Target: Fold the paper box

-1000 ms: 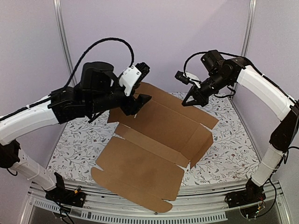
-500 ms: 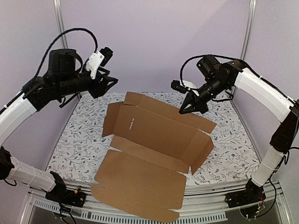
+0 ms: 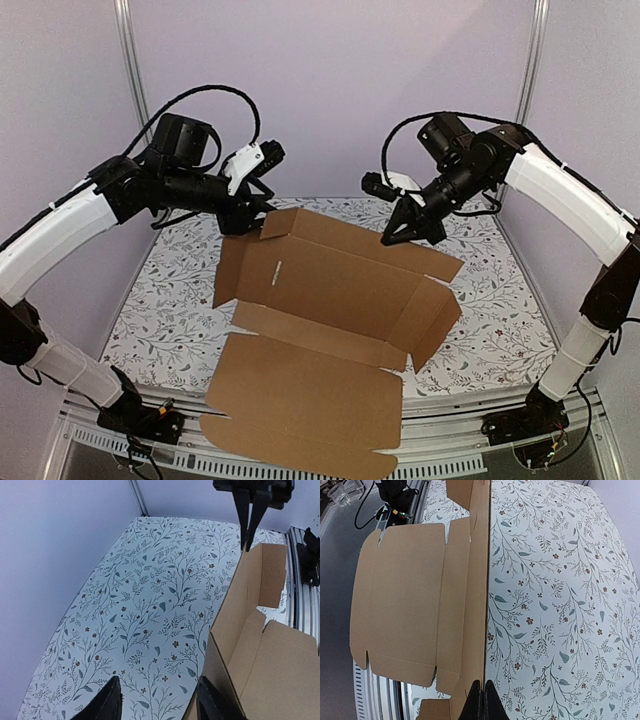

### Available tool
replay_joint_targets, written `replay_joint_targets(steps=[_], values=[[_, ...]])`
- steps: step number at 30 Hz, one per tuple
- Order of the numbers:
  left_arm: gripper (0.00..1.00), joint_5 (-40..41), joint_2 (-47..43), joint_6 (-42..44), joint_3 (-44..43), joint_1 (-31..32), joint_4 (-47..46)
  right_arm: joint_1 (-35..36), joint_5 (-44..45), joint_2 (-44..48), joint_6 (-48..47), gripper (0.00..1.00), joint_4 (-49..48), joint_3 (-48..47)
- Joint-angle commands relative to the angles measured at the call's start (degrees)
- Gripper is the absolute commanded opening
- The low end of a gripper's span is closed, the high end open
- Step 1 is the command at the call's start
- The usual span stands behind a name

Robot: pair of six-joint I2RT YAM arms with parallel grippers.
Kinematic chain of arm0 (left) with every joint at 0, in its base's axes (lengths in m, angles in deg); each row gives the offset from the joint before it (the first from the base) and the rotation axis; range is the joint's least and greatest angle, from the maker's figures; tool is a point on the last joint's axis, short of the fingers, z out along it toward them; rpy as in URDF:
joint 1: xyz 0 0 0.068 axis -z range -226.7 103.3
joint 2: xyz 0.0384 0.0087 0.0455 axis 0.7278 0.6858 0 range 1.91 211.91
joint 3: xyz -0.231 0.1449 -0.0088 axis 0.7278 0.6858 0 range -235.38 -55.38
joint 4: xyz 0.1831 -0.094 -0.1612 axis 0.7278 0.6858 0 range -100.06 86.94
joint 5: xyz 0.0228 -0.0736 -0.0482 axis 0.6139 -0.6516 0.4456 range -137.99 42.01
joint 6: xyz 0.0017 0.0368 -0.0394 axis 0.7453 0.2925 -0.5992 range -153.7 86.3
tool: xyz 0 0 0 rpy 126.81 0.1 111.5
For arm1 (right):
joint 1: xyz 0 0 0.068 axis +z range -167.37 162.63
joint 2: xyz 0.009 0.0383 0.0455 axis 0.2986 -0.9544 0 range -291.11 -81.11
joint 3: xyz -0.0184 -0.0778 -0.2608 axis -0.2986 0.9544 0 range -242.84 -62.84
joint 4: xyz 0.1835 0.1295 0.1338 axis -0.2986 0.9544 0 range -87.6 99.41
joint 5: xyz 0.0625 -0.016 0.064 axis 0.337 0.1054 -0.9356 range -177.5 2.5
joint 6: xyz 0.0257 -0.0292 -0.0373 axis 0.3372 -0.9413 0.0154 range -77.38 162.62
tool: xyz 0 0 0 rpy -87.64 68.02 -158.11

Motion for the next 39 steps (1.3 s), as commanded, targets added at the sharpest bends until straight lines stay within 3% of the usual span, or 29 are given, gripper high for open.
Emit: replay_joint_targets(steps=[1, 17, 31, 39], values=[[0.52, -4.99, -2.44, 1.47, 0.61, -0.51, 3.44, 0.26, 1.28, -2.44, 1.14, 0.0, 1.2, -2.5], [0.48, -8.84, 3.24, 0.24, 2.39, 2.99, -3.77, 0.29, -3.83, -3.49, 1.72, 0.0, 3.83, -5.38], [0.3, -14.29, 7.4, 1.57, -0.31, 4.8, -3.48, 0.28, -7.42, -1.7, -2.88, 0.0, 6.43, -4.15], [0.34, -15.72, 9.32, 3.76, -0.62, 6.22, -5.09, 0.32, -10.05, -1.58, -7.72, 0.0, 10.02, -5.0]])
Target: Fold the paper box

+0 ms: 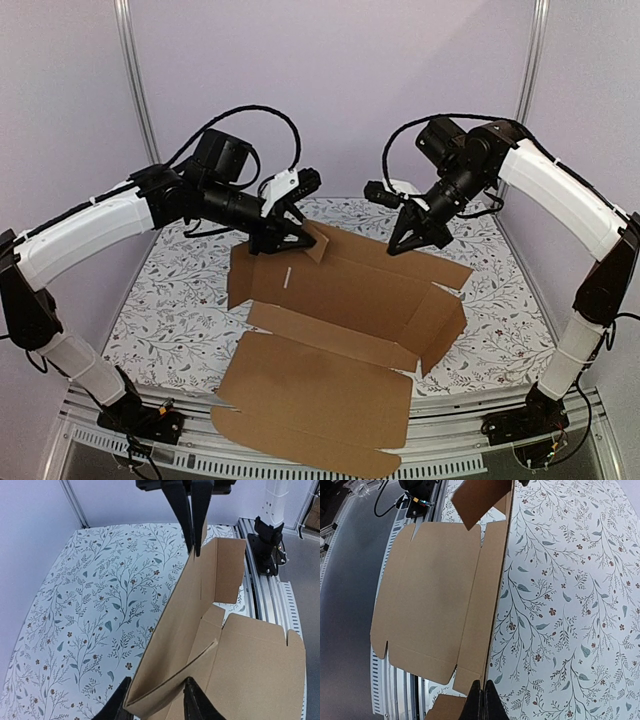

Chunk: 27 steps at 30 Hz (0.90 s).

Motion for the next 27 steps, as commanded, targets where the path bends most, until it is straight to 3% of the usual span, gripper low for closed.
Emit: replay_joint_targets(steps=[1, 13, 17, 21, 27], values=[[0.32, -2.76, 2.68, 1.59, -1.46, 2.07, -2.01, 0.79, -7.19, 1.39, -4.69, 0.0, 1.12, -1.18], [0.04, -1.82, 1.65, 1.68, 0.55, 2.18, -2.83, 0.79, -6.29, 1.44, -3.84, 0.01, 0.91, -1.09], [0.0, 0.42, -1.34, 1.19, 4.53, 1.79, -6.93, 0.1, -5.28, 2.83, -2.35, 0.19, 1.6, -1.09], [0.0, 0.02, -4.7, 0.41, 8.1, 0.41, -10.2, -6.98, -11.46, 6.06, -0.94, 0.34, 2.49, -1.38], [0.0, -0.38, -8.21, 1.02, 11.4, 0.14, -10.82, -21.09, -17.35, 7.31, -0.64, 0.37, 2.95, -0.56]])
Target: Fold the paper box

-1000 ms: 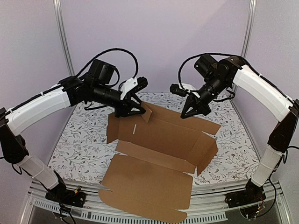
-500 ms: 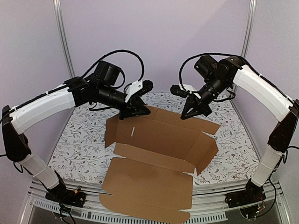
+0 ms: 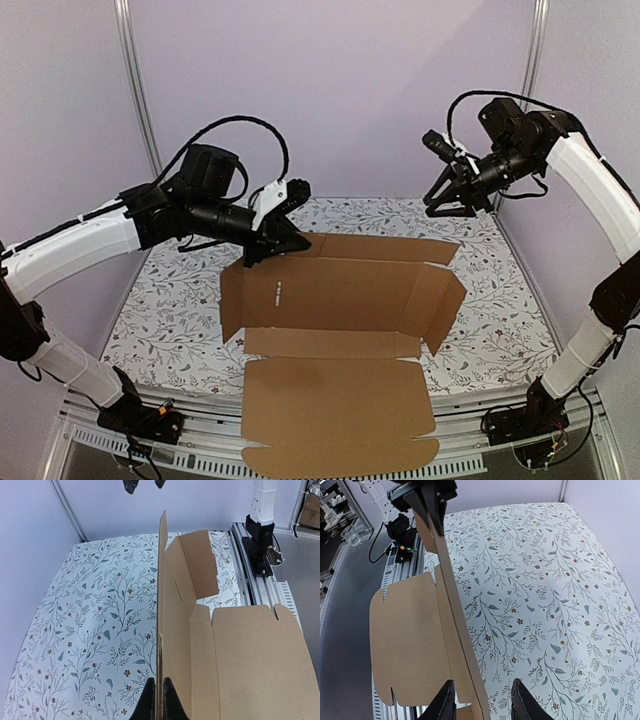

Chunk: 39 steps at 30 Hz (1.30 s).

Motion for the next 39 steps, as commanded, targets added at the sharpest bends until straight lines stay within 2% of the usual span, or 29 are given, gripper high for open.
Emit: replay_joint_targets(steps=[1, 6, 11, 18, 28, 34, 39], values=[[0.0, 0.98, -3.53, 0.41, 3.34, -0.52, -3.79, -8.16, -5.74, 1.11, 0.7, 0.37, 2.81, 0.06], [0.0, 1.8, -6.33, 0.52, 7.85, -0.69, -7.9, -11.97, -2.2, -0.58, 4.76, 0.36, -6.09, 6.35], [0.0, 3.2, -7.43, 0.41, 10.2, -1.1, -9.92, -12.32, -1.01, -2.59, 5.44, 0.35, -7.79, 9.72], [0.0, 3.55, -9.66, -1.14, 14.25, -3.04, -15.72, -11.18, 0.01, -0.29, 5.85, 0.35, -11.04, 15.24], [0.0, 3.58, -9.17, -3.22, 14.92, -3.77, -17.96, -4.87, 0.66, 0.42, 5.93, 0.35, -11.22, 15.28], [0.0, 3.27, -8.87, -4.8, 14.68, -4.02, -18.54, -1.83, -1.55, 1.79, 5.51, 0.43, -9.34, 14.54], [0.0, 2.13, -8.27, -5.12, 14.35, -4.43, -17.5, -1.55, -4.06, 1.68, -0.08, 0.5, -1.61, 11.97]])
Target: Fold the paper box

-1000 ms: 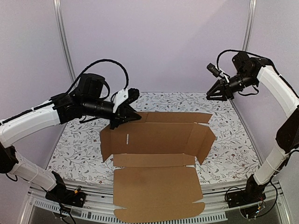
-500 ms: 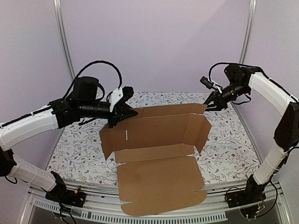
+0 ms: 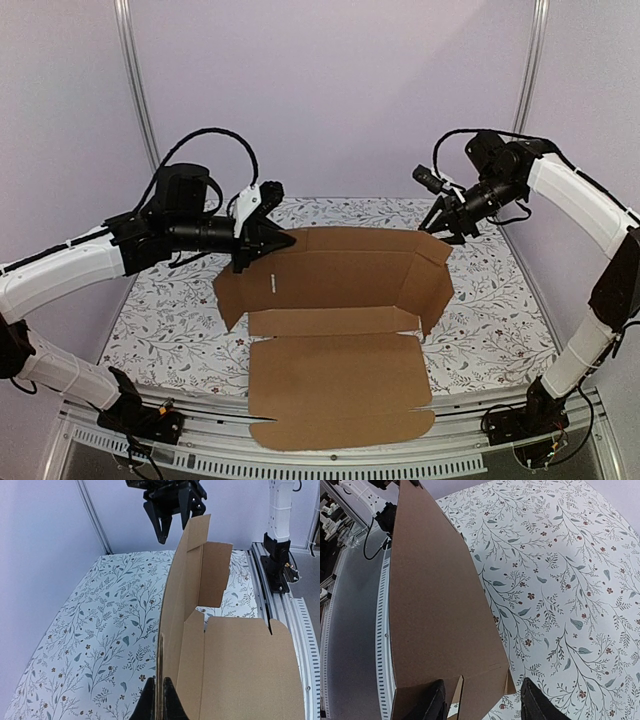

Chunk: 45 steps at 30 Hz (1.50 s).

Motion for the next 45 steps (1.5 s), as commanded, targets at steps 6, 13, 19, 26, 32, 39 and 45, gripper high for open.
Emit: replay_joint_targets(steps=[6, 13, 19, 26, 32, 39, 45], values=[[0.0, -1.17, 0.22, -1.36, -0.37, -1.73, -0.95, 1.02, -0.93, 0.54, -11.26, 0.52, 16.79, -7.38], [0.0, -0.89, 0.53, -2.55, -0.42, -2.68, -1.58, 0.93, -1.59, -1.46, -16.48, 0.52, 23.32, -8.04], [0.0, -2.31, 0.68, -3.62, -0.25, -3.65, -2.47, 0.92, -2.65, -1.26, -17.58, 0.53, 23.28, -6.75], [0.0, -3.7, 1.95, -4.99, -0.68, -3.82, -3.04, 0.99, -7.43, -1.79, -18.35, 0.58, 23.37, -5.24], [0.0, -5.98, 2.56, -6.0, -0.83, -3.82, -3.67, 2.79, -10.3, -2.23, -14.96, 0.59, 17.69, -3.04], [0.0, -7.64, 2.62, -6.46, -0.86, -3.77, -3.58, 3.91, -11.93, -2.96, -6.95, 0.54, 9.37, -2.37], [0.0, -8.4, 2.75, -7.26, -1.11, -3.77, -3.4, 3.92, -11.26, -2.36, -2.14, 0.48, 4.14, -1.07]])
